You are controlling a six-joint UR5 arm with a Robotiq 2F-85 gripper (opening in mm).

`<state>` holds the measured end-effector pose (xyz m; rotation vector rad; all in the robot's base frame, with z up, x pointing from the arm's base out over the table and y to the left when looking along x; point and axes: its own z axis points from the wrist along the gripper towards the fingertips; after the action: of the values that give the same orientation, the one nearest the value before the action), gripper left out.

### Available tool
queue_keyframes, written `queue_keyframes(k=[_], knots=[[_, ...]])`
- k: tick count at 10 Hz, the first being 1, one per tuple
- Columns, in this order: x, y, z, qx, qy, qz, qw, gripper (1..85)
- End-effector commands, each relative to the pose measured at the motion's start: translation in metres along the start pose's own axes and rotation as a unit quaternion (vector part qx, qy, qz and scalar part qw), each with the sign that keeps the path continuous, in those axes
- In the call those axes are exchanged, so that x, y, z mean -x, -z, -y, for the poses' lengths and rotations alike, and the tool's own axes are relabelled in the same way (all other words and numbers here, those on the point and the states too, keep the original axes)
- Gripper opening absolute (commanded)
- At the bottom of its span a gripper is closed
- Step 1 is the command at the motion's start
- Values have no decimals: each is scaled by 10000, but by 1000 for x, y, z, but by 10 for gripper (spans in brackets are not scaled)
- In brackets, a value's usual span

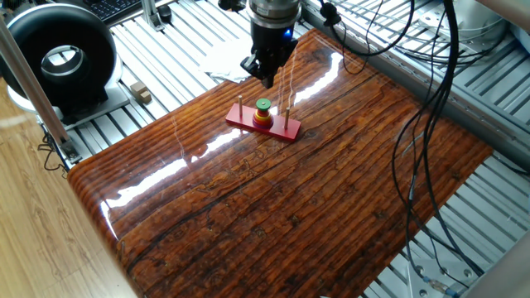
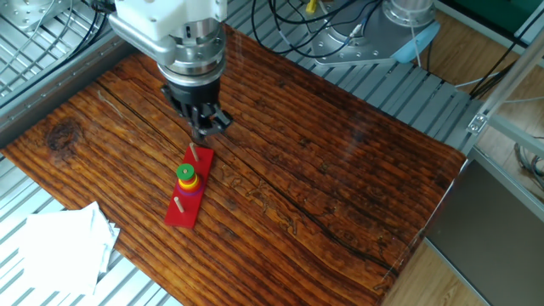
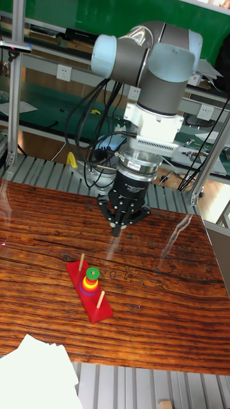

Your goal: Take out one Hanoi block and throw it aside

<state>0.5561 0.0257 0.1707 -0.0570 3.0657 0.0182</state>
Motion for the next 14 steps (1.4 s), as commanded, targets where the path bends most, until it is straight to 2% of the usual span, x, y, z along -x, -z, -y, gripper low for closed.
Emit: queue_keyframes(k=[1, 2, 3, 4, 5, 6, 7, 8, 9, 11, 13, 14], knots=[[9, 0, -18, 376, 86, 137, 9992, 10], [13, -11, -7, 285, 144, -27, 9995, 10], [23, -19, -5, 349, 209, -68, 9991, 90], [35, -26, 1, 286, 420, -37, 9987, 227], [43, -35, 6, 187, 450, -37, 9988, 230], [58, -43, 17, 19, 614, 109, 9980, 253], [78, -46, 19, 13, 978, 400, 9944, 533], [84, -49, 21, -64, 1031, 498, 9934, 573], [79, -55, 26, -82, 1049, 402, 9936, 570], [73, -74, 32, -1, 1222, 375, 9918, 587], [50, -82, 30, -22, 1243, 123, 9922, 587], [44, -86, 24, -3, 1173, 103, 9930, 587]])
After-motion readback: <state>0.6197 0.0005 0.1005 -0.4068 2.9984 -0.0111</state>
